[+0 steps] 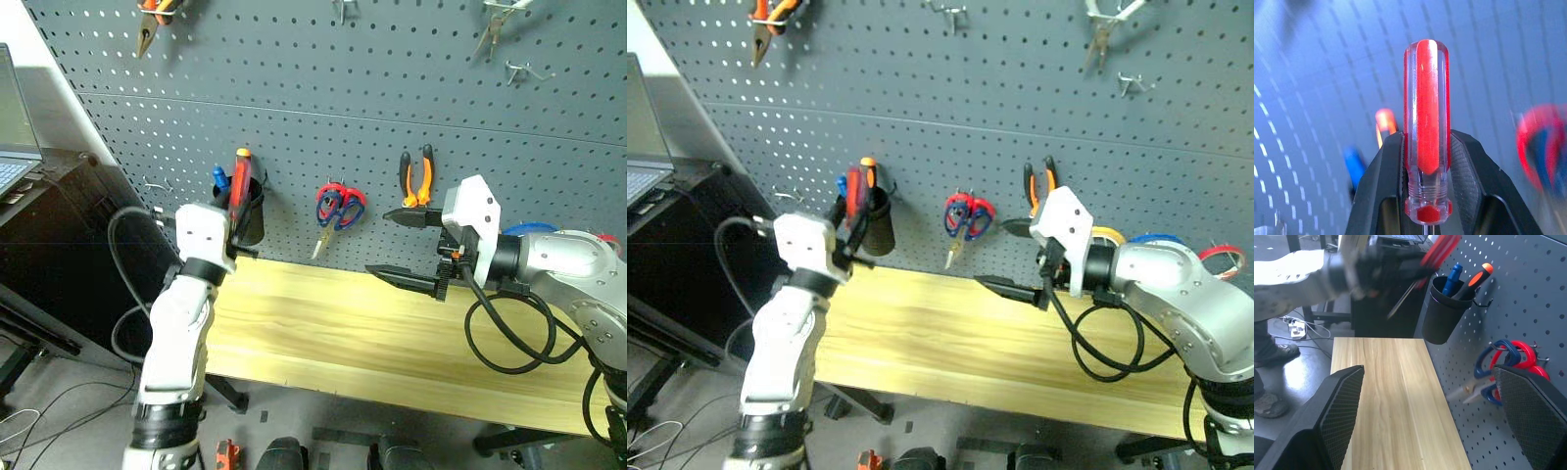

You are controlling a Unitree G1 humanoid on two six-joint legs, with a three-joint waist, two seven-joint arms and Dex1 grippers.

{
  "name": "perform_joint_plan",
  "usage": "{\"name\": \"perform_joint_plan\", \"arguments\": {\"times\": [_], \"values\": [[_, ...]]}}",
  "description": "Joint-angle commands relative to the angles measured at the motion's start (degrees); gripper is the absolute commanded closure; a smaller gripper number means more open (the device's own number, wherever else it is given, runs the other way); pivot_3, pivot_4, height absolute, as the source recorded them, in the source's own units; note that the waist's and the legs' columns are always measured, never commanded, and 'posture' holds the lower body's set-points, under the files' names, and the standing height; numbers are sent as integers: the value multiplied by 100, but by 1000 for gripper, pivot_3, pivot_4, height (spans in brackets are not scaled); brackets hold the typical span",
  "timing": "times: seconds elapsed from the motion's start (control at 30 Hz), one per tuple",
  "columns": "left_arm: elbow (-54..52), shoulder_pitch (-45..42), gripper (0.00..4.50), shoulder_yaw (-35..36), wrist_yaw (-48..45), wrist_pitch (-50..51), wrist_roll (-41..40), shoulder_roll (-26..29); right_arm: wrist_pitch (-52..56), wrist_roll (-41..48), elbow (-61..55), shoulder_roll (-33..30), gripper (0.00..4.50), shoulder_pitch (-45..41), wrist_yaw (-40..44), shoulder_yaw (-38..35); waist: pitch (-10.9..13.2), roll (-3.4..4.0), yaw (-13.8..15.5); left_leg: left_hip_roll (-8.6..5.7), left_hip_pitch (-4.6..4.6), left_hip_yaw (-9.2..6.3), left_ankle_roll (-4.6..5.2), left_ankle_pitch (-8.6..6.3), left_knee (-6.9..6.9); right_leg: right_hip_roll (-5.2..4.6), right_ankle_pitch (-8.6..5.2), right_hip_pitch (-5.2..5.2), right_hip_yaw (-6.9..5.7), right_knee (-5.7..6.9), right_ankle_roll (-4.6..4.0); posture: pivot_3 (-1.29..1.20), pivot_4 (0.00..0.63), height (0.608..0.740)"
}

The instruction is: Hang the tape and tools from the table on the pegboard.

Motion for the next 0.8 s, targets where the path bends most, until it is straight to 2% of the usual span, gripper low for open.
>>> {"name": "perform_joint_plan", "arguments": {"times": [0.03,0.3,0.57,0.8], "values": [[86,-739,3562,85,290,-19,-114,-166,-5,35,31,-17,0,-181,47,-240,-40,-9,2,0,1,2,0,0,0,0,0,0,1,0,0,50,20,740],[1312,-2034,3562,396,404,-103,-375,-95,-34,-101,235,65,0,-184,-14,-273,-187,-15,-21,2,8,10,0,1,0,5,0,0,8,2,0,33,5,740],[2842,-2269,3562,342,433,-1072,-79,69,-28,-224,197,240,0,-131,-160,-284,-258,-23,-22,-3,12,11,0,5,1,5,0,1,10,4,-1,3,3,740],[4301,-2680,3562,287,619,-2026,38,-114,95,-91,69,406,0,-224,-308,-300,-268,-27,-24,-5,11,10,-7,9,2,4,1,1,9,4,-1,-13,8,740]]}}
